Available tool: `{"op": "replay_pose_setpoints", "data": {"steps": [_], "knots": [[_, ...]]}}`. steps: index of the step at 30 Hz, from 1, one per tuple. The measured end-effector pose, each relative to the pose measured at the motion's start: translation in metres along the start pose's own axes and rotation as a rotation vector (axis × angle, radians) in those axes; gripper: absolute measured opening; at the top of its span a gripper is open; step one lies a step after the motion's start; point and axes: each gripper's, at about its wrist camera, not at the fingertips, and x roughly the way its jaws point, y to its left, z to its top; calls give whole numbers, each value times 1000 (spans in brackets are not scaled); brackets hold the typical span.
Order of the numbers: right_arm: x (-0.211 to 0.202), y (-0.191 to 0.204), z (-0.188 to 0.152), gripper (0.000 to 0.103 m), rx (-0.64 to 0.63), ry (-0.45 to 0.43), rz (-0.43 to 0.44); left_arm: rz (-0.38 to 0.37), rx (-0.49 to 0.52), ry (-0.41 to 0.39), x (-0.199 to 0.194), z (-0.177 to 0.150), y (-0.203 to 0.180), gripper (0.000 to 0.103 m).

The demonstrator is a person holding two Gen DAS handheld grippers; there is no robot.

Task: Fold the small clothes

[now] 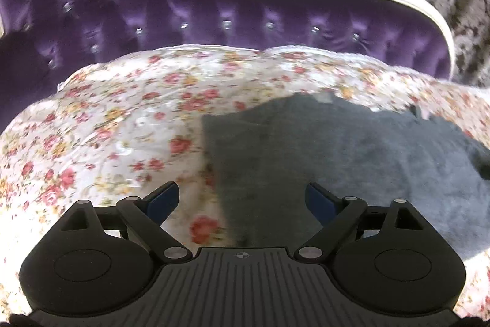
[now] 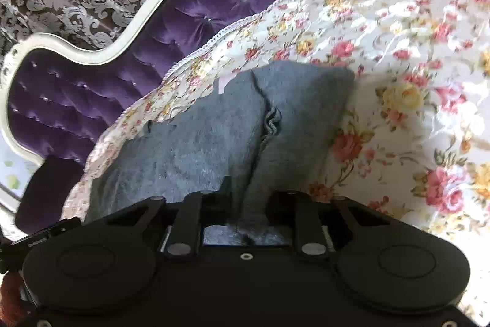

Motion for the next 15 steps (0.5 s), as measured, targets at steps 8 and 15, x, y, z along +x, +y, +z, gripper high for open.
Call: {"op": "replay_pose_setpoints", "data": {"steps": [8, 15], "knots": [[-15, 86, 23, 25, -167, -30, -83, -16, -92, -15, -8, 13, 42, 90], [26, 194, 17, 24, -312, 6, 19, 27, -218, -12, -3, 16, 85, 90]]}}
